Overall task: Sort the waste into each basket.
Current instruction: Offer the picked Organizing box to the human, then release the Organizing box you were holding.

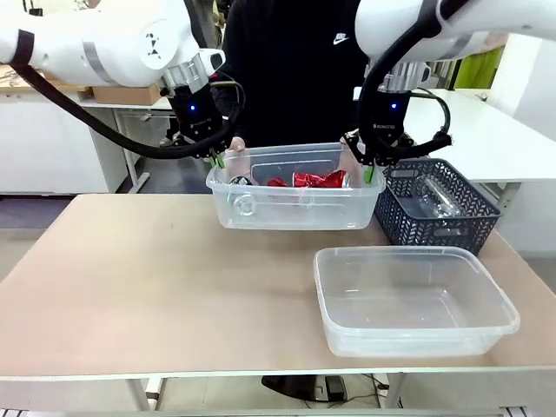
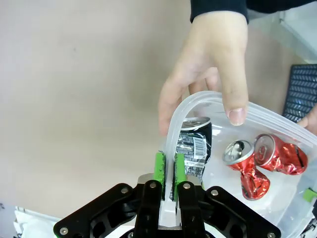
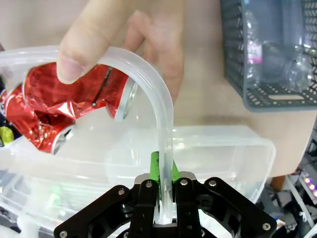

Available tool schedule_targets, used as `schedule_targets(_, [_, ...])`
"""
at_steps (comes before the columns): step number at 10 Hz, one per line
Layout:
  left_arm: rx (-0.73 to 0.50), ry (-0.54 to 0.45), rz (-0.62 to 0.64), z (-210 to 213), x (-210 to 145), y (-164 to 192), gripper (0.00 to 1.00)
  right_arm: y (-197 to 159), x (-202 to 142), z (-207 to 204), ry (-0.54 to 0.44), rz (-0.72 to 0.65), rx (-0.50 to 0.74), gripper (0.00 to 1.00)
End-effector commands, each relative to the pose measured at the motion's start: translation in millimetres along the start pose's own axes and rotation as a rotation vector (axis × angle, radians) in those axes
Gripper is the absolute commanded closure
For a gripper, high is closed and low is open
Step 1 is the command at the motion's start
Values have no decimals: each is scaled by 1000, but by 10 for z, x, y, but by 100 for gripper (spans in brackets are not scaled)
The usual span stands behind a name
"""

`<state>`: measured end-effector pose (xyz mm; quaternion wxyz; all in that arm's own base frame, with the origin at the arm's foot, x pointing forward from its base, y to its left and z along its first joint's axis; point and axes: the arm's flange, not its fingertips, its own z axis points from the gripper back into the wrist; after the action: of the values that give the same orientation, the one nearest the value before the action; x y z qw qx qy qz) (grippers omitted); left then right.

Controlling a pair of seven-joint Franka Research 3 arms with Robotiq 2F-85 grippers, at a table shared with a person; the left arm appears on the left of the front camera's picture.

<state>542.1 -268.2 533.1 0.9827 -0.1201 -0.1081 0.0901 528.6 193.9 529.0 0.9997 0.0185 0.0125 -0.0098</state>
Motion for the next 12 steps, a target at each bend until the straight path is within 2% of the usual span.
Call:
schedule_targets(1, [-5, -9, -3, -6, 14, 20, 91, 11, 30, -29, 0, 1, 2, 95])
schedule_targets(8, [-5, -9, -3, -6, 14, 20, 91, 11, 30, -29, 0, 1, 2, 95])
schedule_targets(9, [4, 3, -12, -1, 3, 12, 61, -17, 41, -64, 5, -4, -1, 78])
schedule_targets(10, [-20, -58, -63, 61, -43, -24, 33, -46, -44, -3, -59, 20, 25, 39])
schedule_targets(11, [-38, -101, -67, 137, -78, -44, 3, -42, -106, 42, -101, 36, 29, 23])
schedule_targets(12, [-56, -146, -76, 219, -118, -35, 0, -51, -152, 89, -157, 54, 44, 0])
